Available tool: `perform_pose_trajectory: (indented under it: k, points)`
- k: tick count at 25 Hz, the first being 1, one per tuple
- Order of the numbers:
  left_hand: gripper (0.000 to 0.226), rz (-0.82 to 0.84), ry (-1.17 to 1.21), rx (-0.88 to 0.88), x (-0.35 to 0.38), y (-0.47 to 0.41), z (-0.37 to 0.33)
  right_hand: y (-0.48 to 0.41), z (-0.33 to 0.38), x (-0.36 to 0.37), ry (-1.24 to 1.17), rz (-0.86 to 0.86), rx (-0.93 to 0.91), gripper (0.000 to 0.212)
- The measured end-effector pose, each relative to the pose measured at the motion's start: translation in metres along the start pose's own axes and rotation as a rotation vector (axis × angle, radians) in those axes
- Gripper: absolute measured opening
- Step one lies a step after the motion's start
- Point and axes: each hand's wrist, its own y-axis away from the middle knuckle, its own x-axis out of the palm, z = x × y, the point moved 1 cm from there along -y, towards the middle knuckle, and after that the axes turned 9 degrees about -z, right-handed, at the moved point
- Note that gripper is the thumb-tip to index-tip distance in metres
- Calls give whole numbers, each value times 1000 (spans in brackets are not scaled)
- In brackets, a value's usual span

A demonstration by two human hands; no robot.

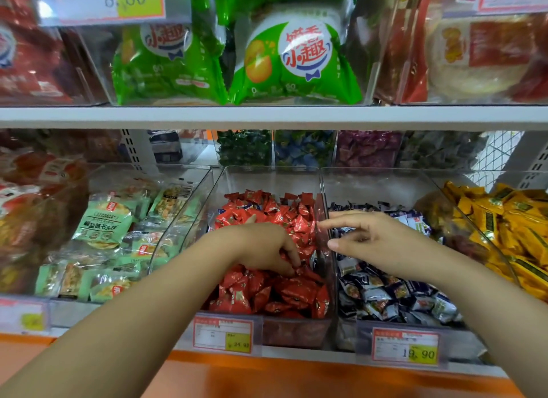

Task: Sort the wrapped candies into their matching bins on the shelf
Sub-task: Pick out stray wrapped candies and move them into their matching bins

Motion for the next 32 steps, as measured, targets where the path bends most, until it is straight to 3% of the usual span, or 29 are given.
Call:
perform_pose_trajectory:
  k: [10,14,18,20,32]
  points:
    - [22,51,139,-38,-20,14,9,0,-2,1,-18,12,7,36]
    - [27,-23,206,24,-27,1,-14,-1,-2,0,-26,13,18,34]
    - [30,56,36,46,3,-10,-23,-1,-2,0,-24,20,6,34]
    - [26,17,-48,14,6,-9,-15,0,-3,0,-22,30,8,35]
    - [22,-184,-45,-145,-14,15,29,-1,-1,-1,-22,34,6,34]
